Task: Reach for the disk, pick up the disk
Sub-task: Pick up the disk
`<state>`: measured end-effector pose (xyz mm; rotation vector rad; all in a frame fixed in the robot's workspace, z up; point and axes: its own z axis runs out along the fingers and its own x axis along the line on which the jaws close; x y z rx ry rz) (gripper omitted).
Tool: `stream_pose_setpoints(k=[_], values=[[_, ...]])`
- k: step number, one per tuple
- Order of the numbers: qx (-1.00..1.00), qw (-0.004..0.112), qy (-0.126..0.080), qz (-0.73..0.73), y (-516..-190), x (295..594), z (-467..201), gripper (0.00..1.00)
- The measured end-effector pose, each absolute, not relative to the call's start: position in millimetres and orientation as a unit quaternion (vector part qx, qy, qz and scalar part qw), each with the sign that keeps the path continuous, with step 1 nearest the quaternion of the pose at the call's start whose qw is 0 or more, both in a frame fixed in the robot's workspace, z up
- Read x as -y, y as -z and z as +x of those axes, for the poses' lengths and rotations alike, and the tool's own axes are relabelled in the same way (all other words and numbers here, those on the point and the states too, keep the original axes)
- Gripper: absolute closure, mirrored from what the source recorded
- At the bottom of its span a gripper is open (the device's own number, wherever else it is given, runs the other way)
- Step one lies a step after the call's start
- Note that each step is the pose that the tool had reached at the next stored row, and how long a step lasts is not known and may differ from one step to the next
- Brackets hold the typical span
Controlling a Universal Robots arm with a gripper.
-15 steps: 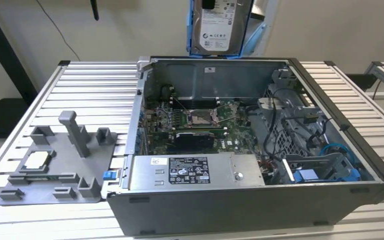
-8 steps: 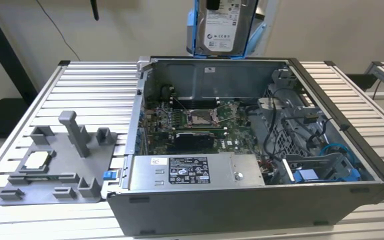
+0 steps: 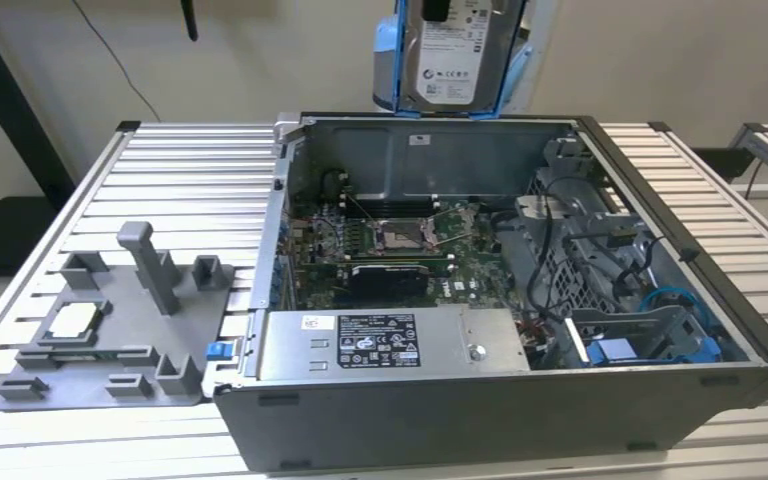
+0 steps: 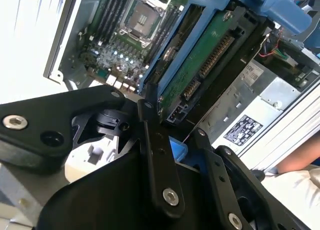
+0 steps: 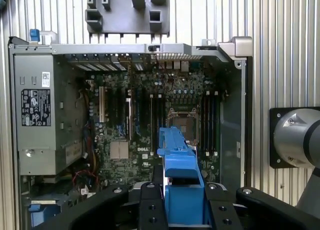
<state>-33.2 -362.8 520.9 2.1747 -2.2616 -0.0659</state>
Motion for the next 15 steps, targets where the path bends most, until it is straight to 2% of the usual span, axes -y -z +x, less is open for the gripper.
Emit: stream_pose_setpoints(k=[15], values=[[0.721, 0.002, 0.021, 0.693, -518.2, 362.8, -16.5, 1.0]])
